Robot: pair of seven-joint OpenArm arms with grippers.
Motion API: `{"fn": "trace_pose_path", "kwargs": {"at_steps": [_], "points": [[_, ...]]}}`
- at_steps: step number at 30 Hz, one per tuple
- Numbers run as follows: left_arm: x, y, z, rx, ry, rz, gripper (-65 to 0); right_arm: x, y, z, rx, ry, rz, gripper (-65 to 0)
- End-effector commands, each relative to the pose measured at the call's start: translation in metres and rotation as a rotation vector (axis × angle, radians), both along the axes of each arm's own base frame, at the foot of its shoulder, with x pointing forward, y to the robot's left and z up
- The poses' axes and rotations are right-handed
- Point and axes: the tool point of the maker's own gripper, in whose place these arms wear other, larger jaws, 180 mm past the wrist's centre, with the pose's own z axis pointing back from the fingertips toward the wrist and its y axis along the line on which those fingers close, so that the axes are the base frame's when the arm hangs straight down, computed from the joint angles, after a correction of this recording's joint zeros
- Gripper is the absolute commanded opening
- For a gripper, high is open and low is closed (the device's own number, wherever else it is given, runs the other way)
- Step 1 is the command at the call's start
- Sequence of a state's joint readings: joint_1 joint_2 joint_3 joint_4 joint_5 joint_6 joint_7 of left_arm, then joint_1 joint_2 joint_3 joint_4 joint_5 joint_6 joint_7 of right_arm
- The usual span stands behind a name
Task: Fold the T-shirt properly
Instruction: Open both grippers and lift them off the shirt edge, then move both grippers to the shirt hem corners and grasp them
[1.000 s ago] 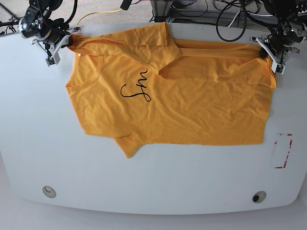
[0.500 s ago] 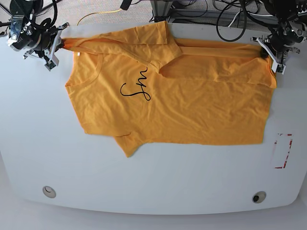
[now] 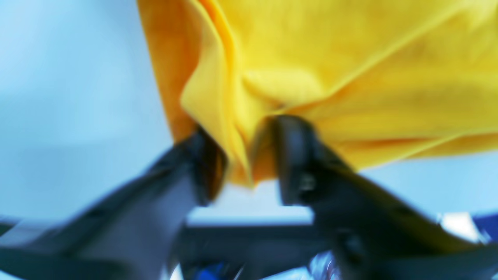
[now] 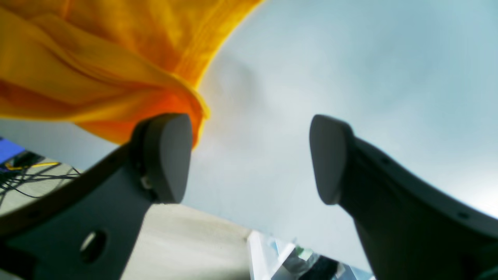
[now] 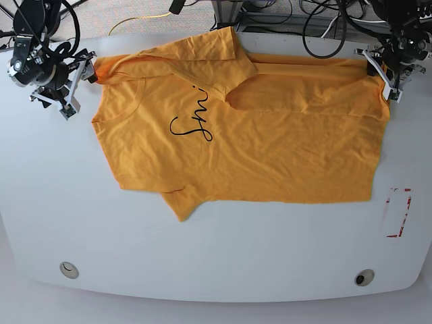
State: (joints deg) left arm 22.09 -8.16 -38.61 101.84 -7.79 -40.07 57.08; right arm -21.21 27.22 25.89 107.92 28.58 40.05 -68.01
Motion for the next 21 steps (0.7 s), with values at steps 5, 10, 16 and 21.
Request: {"fn": "trace_pose_path", "kwargs": {"at_steps": [5,10,16,21], "points": [[0.017,0.003,0.042,0.1,-0.07,-0.042,-23.5,0.042,-0.015,0.015,-0.01,-0.11,-0.133,-19.8],[0.02,0.002,0.047,0.108,-0.081,-0.048,-23.5,0.076,-0.032,0.014,-0.041,-0.145,-0.268,-19.8],[0.02,0.014,0.058,0.138,-0.109,-0.013,-23.5,0.125,-0.033,0.015,-0.018,-0.169,-0.345,-19.8],[0.036,0.02,0.069,0.149,-0.162,0.011,-23.5,0.167,-0.023,0.01,0.042,-0.175,-0.366,-19.8]]}}
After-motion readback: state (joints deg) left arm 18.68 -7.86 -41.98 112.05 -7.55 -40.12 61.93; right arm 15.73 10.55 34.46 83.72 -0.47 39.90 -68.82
